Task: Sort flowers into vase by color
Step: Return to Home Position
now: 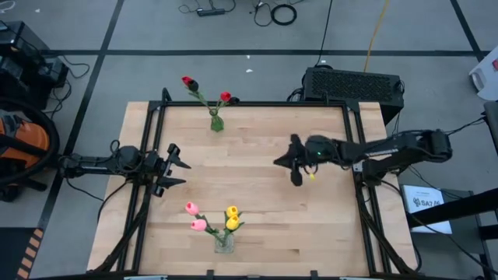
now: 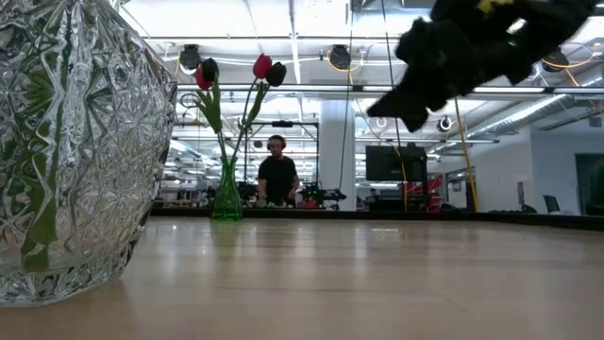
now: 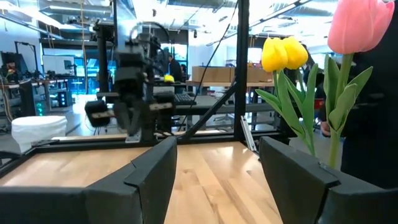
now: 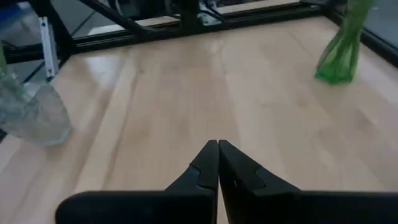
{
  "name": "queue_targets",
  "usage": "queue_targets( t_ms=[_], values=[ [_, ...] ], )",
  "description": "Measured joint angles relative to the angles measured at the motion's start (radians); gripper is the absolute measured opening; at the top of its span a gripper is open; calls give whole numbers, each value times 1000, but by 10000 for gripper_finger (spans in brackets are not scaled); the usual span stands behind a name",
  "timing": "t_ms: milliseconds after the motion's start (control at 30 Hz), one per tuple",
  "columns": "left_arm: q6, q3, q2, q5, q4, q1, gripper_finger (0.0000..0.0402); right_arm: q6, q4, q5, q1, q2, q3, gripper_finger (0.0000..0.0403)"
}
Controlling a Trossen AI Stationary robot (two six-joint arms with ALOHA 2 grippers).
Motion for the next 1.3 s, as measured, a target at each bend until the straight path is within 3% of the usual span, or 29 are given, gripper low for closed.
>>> queue_targets(
  t_ms=[200, 500, 800, 933, 1300],
  values=[
    [0, 0, 0, 0, 0, 0, 235, 128, -28, 215, 52, -209, -222, 4],
    [0, 0, 0, 0, 0, 0, 235, 147, -41, 183, 61, -748, -477, 4],
    [0, 0, 0, 0, 0, 0, 235, 178, -262, 78, 57, -1155, -496, 4],
    [0, 0, 0, 0, 0, 0, 235, 170, -373, 77, 57, -1241, -497, 4],
    [0, -1, 0, 0, 0, 0, 235, 196, -380, 82, 58, -1188, -498, 4]
  ],
)
